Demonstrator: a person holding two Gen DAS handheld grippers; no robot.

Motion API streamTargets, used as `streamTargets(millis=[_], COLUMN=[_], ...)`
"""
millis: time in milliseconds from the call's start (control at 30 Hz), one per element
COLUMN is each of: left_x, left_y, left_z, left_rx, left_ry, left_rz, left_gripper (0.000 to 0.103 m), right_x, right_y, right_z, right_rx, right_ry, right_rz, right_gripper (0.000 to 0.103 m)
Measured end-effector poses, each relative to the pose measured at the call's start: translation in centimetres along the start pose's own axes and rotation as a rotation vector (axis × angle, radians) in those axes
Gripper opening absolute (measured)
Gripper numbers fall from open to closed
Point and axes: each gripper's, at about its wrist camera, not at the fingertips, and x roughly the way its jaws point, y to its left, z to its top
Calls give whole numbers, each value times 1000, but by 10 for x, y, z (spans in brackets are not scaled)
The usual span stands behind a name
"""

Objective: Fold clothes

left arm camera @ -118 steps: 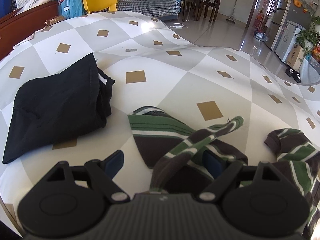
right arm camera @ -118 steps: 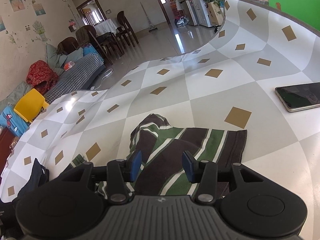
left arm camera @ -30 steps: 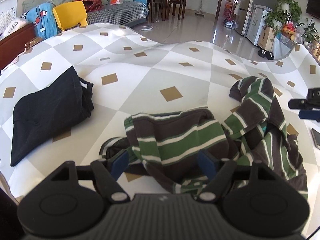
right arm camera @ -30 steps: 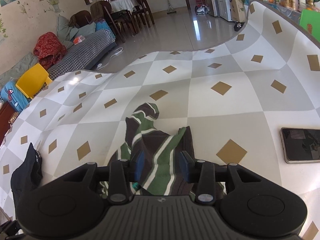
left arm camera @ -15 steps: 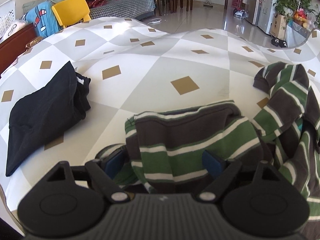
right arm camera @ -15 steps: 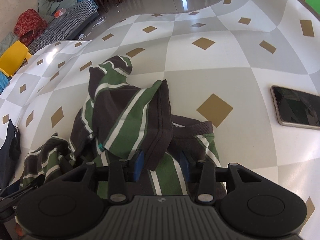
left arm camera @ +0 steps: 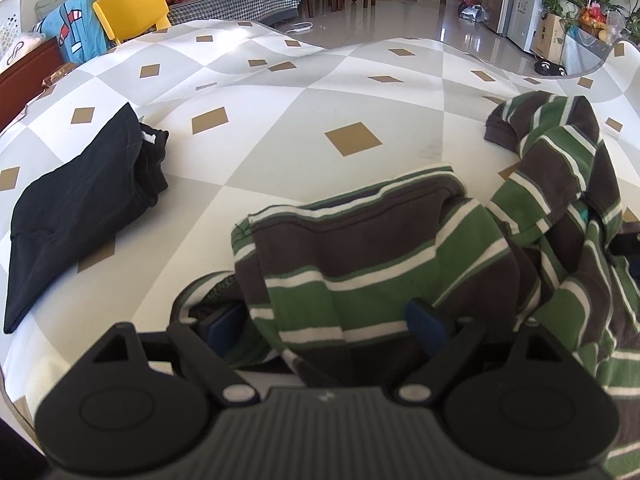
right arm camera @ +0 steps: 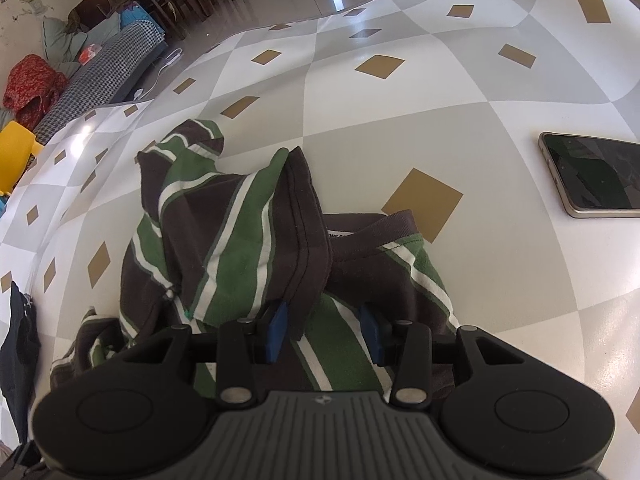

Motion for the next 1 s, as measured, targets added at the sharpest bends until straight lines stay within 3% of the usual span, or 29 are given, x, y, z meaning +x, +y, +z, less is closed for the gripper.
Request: streamTargets(millis=[367,567,867,1000], left_x=[-17,-26,-34,-42], left_y=[-22,-32,-47,-44], left_z=[-24,-33,-44,-43], left_rx=[44,47,85,71], left_ry=[35,53,124,97], left_rz=[-44,-61,-130,-156], left_gripper=[88,89,98,97], right_x=[-11,-9,-3,-2], right_y=[-21,-23,-30,-29], right_z=[13,12,9,7], right_rx=[204,206,304,314], right_ry=[-25,-17,10,10], right_rz=[76,59,125,144], right_gripper=[40,41,42,41])
